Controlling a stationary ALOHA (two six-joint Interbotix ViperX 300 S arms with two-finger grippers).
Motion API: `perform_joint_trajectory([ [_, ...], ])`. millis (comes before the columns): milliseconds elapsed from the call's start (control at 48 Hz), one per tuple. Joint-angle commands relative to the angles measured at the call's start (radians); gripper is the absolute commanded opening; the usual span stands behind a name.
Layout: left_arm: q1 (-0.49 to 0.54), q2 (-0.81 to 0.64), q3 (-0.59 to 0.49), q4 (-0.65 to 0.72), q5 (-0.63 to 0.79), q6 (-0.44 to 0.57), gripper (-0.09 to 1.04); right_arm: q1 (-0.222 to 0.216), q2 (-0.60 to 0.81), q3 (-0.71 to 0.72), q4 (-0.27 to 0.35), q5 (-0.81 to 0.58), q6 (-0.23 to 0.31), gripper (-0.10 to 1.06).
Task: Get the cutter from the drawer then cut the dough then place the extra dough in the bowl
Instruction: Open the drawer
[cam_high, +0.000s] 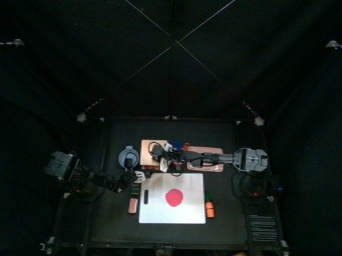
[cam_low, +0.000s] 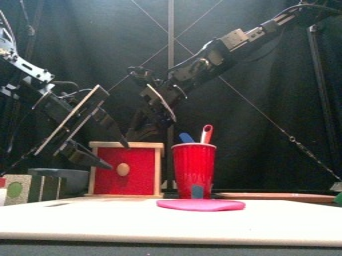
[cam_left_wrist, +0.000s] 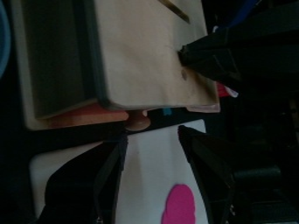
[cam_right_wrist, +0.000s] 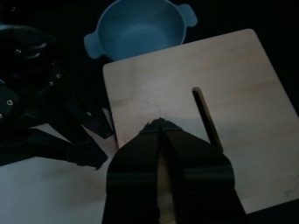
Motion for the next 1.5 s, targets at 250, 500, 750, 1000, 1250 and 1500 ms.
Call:
perform_joint_trajectory([
  [250,0.021,0.048,-0.043,-0.015,0.026,0.002,0.85,0.003,-0.014,-0.006,0.0,0.006,0.002,0.03],
  [500,0.061,0.06,-0.052,-0.011,0.028,0.009,0.85,0.006,-0.008,-0.006,0.0,0.005,0.005,0.03],
  [750,0.086,0.067,-0.051,0.002,0.028,0.012,0.85,0.006,-0.008,-0.006,0.0,0.006,0.008,0.03],
  [1000,0.094,0.069,-0.054,0.031,0.031,0.012,0.84,0.008,-0.008,-0.006,0.002,0.005,0.009,0.03],
  [1250,0.094,0.081,-0.055,0.031,0.035,0.011,0.81,0.006,-0.005,-0.005,0.0,0.006,0.014,0.03],
  [1500,0.095,0.089,-0.057,0.029,0.037,0.011,0.74,0.008,-0.003,-0.005,0.0,0.008,0.014,0.03],
])
